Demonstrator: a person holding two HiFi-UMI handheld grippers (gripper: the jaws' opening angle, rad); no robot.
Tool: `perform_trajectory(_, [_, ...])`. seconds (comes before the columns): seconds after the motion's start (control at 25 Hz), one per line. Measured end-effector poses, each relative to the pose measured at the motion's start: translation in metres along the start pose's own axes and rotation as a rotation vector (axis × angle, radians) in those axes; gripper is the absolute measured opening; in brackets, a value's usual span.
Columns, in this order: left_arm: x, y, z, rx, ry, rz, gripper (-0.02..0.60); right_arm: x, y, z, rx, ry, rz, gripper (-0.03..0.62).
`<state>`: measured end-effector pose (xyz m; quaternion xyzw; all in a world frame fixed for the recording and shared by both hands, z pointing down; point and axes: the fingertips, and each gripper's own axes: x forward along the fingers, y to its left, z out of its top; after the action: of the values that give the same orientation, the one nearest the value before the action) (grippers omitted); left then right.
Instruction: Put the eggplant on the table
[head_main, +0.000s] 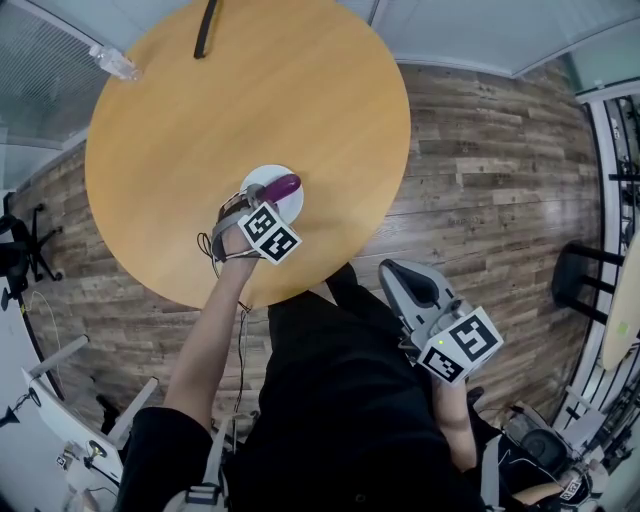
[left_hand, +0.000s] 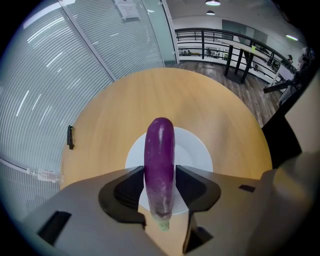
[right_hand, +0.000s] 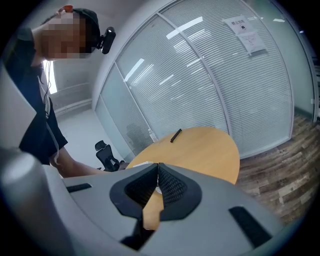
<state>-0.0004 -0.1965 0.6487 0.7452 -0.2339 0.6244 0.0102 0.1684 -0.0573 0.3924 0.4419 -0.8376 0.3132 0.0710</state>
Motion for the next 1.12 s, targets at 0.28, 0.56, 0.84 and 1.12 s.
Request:
perform_trajectory(0.28, [0.002,0.001,0.0,-0.006,0.005,0.0,0.221,-0.001,-0.003,0.001,0.005,-0.002,-0.004,0.018])
perform_trajectory(0.56, [0.001,0.002,0.001,-0.011,0.016,-0.002,0.222,-0.002,-0.005,0.003,0.005,-0.006,0.0,0.018])
perform_trajectory(0.84, [-0.008,0.007,0.0,-0.006,0.023,0.019,0.222,-0.002,-0.006,0.005,0.001,-0.018,0.015,0.018])
perform_trajectory(1.12, [-0.03,0.011,0.005,-0.028,0.016,0.051,0.222,-0.006,-0.011,0.015,-0.006,-0.045,0.05,0.018])
